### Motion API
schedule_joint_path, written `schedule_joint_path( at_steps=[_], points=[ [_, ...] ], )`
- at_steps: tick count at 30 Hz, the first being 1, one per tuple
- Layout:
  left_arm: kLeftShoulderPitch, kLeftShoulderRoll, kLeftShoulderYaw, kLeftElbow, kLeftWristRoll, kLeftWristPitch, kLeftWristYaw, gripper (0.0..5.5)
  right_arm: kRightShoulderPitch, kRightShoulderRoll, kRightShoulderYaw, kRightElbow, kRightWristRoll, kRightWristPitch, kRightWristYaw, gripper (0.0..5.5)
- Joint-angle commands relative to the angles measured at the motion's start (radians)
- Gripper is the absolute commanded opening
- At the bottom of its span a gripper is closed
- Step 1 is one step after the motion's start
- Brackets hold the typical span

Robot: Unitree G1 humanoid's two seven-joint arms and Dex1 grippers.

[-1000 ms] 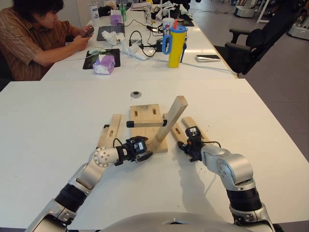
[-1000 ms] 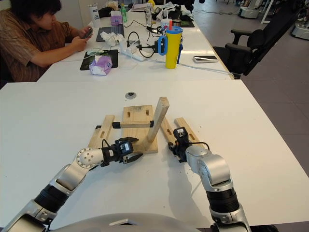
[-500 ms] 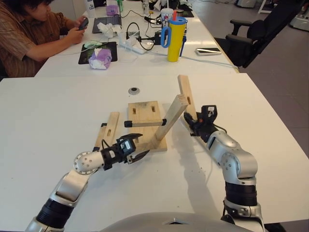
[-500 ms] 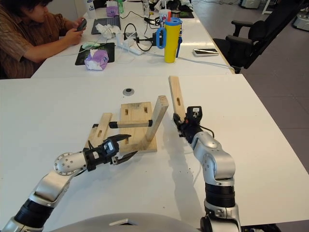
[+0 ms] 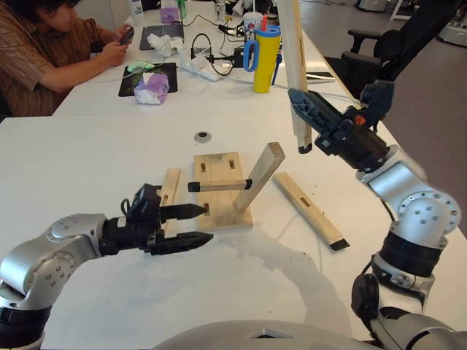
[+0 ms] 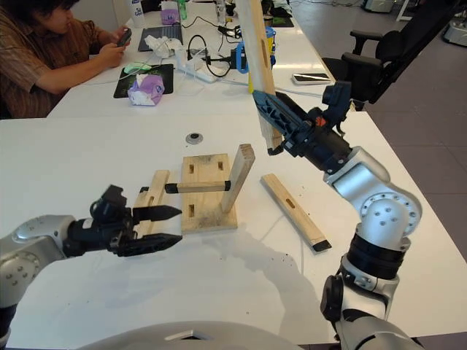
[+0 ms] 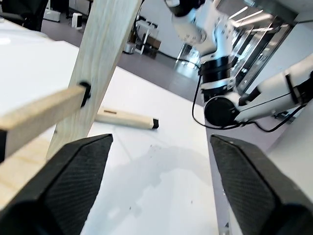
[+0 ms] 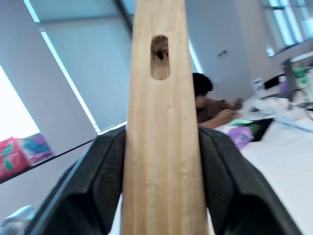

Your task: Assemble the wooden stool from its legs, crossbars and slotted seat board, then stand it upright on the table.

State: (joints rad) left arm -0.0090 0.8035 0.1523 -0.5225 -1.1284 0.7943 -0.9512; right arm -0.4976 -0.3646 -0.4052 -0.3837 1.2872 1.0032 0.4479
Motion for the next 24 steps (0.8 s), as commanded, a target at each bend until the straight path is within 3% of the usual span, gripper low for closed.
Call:
schedule_joint_path(
  at_steps=[1,6,16,24],
  points=[
    [-0.120,-0.031,0.063,0.027,-0.197,0.057,0.123,4.31,-0.040,-0.118,0.025,-0.051,0.289,0.070,0.001,2.05],
    [-0.202,-0.069,0.077,0.044,-0.374,0.068,0.267,4.65,0.103,-0.189,0.122,-0.114,0.392,0.103,0.007,2.05],
    [-0.261,-0.115,0.053,0.066,-0.491,0.066,0.375,4.65,0.304,-0.247,0.266,-0.142,0.183,0.078,0.232,2.05],
    [-0.238,-0.094,0.051,0.083,-0.516,0.114,0.346,3.51,0.323,-0.282,0.276,-0.118,0.137,0.055,0.343,2.05]
  ],
)
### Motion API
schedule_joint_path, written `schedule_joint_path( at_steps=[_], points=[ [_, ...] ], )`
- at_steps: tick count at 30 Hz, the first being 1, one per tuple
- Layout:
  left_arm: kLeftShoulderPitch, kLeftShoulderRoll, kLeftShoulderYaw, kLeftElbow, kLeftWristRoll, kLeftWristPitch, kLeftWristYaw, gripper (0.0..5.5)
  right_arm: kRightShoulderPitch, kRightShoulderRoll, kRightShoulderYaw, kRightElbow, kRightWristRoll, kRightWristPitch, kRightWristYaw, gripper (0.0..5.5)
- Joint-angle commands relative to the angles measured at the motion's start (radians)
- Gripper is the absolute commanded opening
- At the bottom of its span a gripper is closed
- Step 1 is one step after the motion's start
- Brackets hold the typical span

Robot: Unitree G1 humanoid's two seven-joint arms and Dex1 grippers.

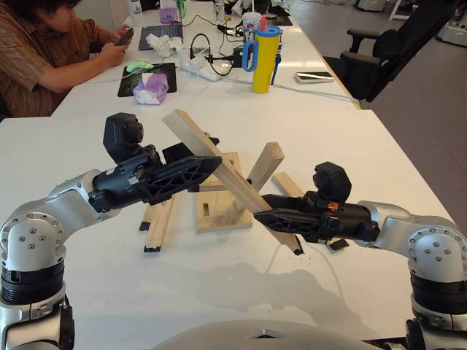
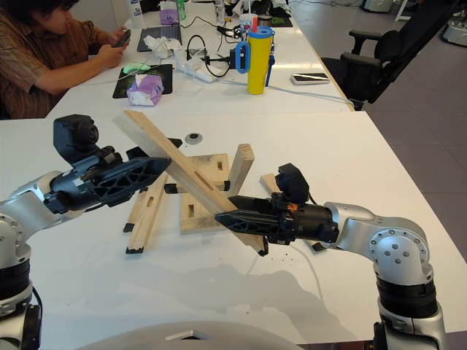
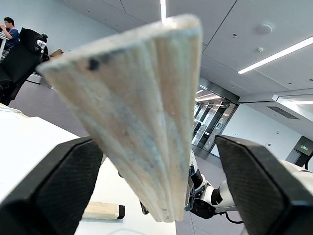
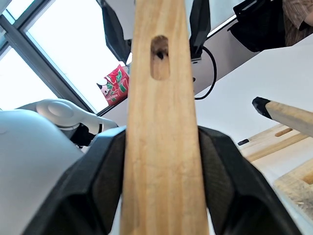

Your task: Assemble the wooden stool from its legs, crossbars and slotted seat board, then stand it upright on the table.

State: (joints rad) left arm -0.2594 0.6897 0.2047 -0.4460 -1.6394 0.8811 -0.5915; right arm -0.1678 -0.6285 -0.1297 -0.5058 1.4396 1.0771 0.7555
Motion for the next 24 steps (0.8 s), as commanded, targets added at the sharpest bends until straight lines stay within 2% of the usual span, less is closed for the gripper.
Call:
schedule_joint_path(
  at_steps=[1,10,17,18,24],
  points=[
    [0.013,0.022,0.000,0.010,-0.004,0.033,-0.019,3.40,-0.006,-0.020,0.002,0.003,-0.017,-0.021,0.043,2.05],
    [0.004,0.030,-0.003,0.018,-0.002,0.067,-0.051,2.04,-0.002,-0.033,0.035,0.008,-0.044,-0.020,0.093,2.05],
    [0.070,0.061,0.022,0.024,0.045,0.088,-0.092,2.02,0.002,-0.023,0.042,0.040,-0.088,-0.031,0.072,2.05],
    [0.095,0.072,0.035,0.027,0.062,0.089,-0.100,2.02,0.002,-0.013,0.042,0.048,-0.098,-0.037,0.049,2.41],
    [0.243,0.132,0.148,0.067,0.146,0.092,-0.175,2.02,0.094,0.073,0.135,0.050,-0.272,-0.120,-0.058,3.10]
  ],
)
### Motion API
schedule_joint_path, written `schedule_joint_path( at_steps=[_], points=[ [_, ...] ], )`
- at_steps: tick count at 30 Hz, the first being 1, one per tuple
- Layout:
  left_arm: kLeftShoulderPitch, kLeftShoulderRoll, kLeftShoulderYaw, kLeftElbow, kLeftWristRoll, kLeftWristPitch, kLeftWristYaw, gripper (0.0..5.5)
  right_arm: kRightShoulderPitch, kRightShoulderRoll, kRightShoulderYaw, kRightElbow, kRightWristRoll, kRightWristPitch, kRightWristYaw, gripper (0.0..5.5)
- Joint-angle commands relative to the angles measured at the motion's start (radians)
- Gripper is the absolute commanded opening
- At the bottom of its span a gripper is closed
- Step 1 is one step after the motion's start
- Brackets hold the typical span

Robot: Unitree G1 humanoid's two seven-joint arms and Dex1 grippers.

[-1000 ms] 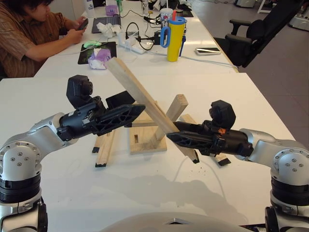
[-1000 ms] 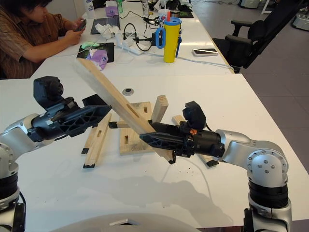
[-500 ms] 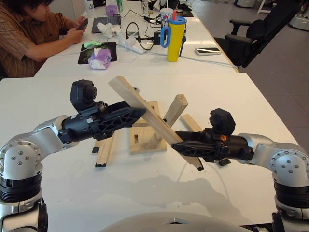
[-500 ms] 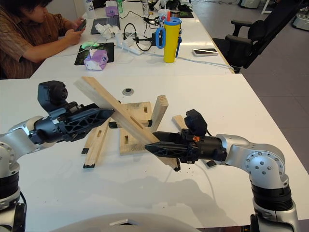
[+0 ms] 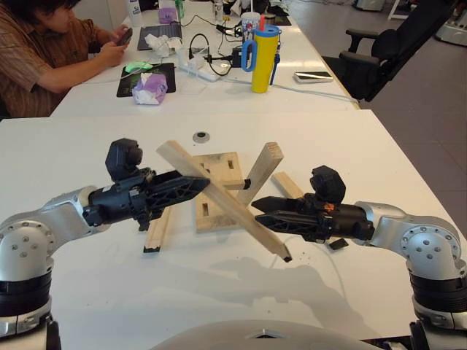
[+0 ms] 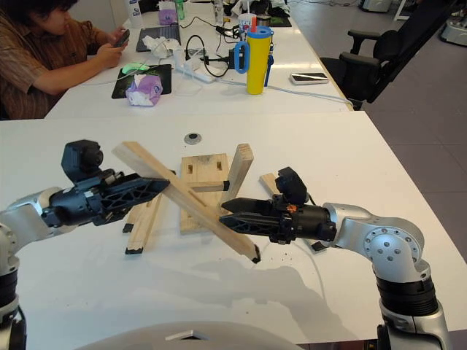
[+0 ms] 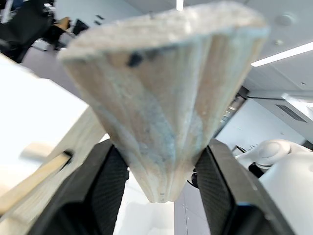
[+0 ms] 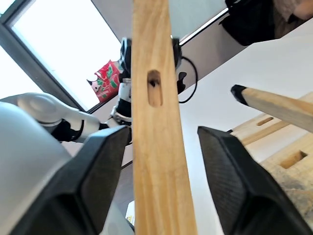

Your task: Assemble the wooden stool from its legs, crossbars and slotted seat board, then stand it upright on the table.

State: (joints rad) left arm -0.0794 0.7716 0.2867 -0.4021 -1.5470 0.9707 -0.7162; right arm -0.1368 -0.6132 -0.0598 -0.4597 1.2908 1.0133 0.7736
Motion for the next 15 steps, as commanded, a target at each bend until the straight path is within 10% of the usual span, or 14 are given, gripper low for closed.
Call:
schedule_joint_path(
  at_steps=[1,15],
  points=[
    [0.080,0.066,0.089,0.035,0.075,0.002,-0.072,2.02,0.072,0.087,0.085,0.015,-0.153,-0.073,-0.104,3.22],
    [0.022,0.188,0.126,0.280,0.455,-0.124,-0.347,2.02,0.114,0.469,0.213,0.087,-0.438,-0.188,-0.549,3.26]
  ],
)
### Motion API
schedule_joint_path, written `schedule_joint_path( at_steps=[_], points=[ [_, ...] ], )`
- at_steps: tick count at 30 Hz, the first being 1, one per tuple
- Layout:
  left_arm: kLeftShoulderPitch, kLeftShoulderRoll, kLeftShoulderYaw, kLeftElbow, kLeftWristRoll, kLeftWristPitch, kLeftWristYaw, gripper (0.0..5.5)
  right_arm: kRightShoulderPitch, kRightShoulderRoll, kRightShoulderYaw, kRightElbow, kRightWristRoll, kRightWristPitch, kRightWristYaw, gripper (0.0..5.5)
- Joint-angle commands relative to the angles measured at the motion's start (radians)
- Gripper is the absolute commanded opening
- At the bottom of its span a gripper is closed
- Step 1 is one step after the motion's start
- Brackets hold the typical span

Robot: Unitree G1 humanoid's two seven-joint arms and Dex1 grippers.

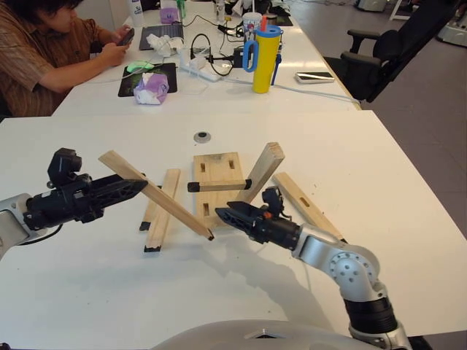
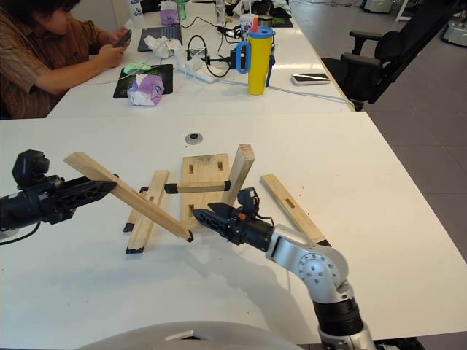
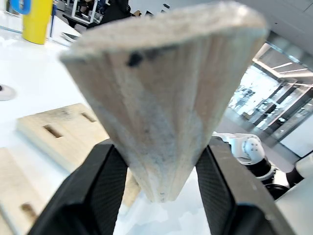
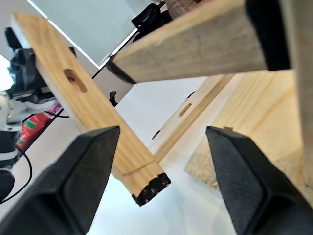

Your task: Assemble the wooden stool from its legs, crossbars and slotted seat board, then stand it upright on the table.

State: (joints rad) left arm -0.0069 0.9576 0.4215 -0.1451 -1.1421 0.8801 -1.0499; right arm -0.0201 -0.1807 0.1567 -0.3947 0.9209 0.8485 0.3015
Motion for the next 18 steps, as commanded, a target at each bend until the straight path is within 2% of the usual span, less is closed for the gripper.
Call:
schedule_joint_path(
  at_steps=[1,5,9,13,18],
  points=[
    [-0.061,-0.008,-0.011,0.027,0.057,-0.037,-0.012,2.02,-0.005,0.041,-0.006,0.029,-0.096,-0.031,-0.098,3.26],
    [-0.087,-0.054,-0.019,0.014,0.094,-0.072,0.014,2.02,-0.018,0.006,-0.004,0.042,-0.195,-0.048,-0.112,3.26],
    [-0.111,-0.116,-0.041,-0.016,0.134,-0.119,0.055,2.02,-0.036,-0.065,0.047,0.043,-0.261,-0.035,-0.035,3.26],
    [-0.152,-0.169,-0.118,-0.027,0.200,-0.162,0.067,2.02,-0.028,-0.118,0.141,0.062,-0.341,-0.045,0.034,3.26],
    [-0.195,-0.185,-0.207,0.023,0.307,-0.223,0.023,2.02,-0.037,-0.103,0.152,0.104,-0.381,-0.064,0.070,3.26]
  ],
)
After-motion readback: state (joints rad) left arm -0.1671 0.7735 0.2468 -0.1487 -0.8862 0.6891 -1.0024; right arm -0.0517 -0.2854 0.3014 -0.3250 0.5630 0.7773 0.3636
